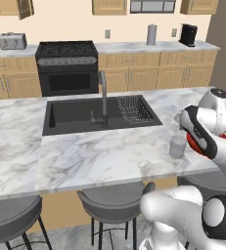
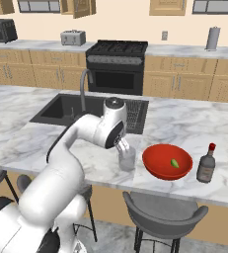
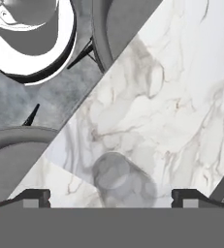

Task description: There is a bowl on the dining counter. Grab a lemon wedge from the fridge and place it in the bowl. Then get the liquor bottle and glass cup from the cabinet and place them next to the bowl.

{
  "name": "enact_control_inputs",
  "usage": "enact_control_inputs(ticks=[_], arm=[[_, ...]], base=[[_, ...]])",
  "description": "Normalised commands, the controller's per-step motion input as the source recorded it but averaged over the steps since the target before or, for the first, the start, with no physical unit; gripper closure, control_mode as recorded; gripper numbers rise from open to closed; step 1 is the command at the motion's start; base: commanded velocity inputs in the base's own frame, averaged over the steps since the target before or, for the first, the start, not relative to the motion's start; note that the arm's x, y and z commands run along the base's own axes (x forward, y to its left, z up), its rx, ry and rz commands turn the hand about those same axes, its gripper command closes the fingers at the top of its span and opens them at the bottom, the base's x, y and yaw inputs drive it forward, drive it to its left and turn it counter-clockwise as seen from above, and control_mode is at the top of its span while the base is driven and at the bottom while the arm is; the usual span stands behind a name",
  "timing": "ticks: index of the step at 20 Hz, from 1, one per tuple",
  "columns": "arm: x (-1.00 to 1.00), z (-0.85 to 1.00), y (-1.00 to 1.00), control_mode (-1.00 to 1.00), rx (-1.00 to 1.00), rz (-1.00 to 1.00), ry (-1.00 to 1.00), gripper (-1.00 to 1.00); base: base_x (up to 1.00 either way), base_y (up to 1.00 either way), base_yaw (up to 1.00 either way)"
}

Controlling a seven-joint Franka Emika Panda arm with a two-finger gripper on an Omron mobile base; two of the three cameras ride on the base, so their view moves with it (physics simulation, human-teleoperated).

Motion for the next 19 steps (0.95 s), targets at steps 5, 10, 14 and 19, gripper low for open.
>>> enact_control_inputs(ticks=[5, 10, 14, 19], arm=[[-0.77, 0.39, 0.38, -1.0, -0.1, 0.0, -0.06, -1.0], [-0.69, 0.41, 0.31, -1.0, -0.14, 0.0, -0.1, -1.0], [-0.73, 0.48, 0.24, -1.0, -0.18, 0.0, -0.12, -1.0], [-0.59, 0.56, 0.2, -1.0, -0.17, 0.01, -0.08, -1.0]], base=[[0.0, 0.0, 0.0], [0.0, 0.0, 0.0], [0.0, 0.0, 0.0], [0.0, 0.0, 0.0]])
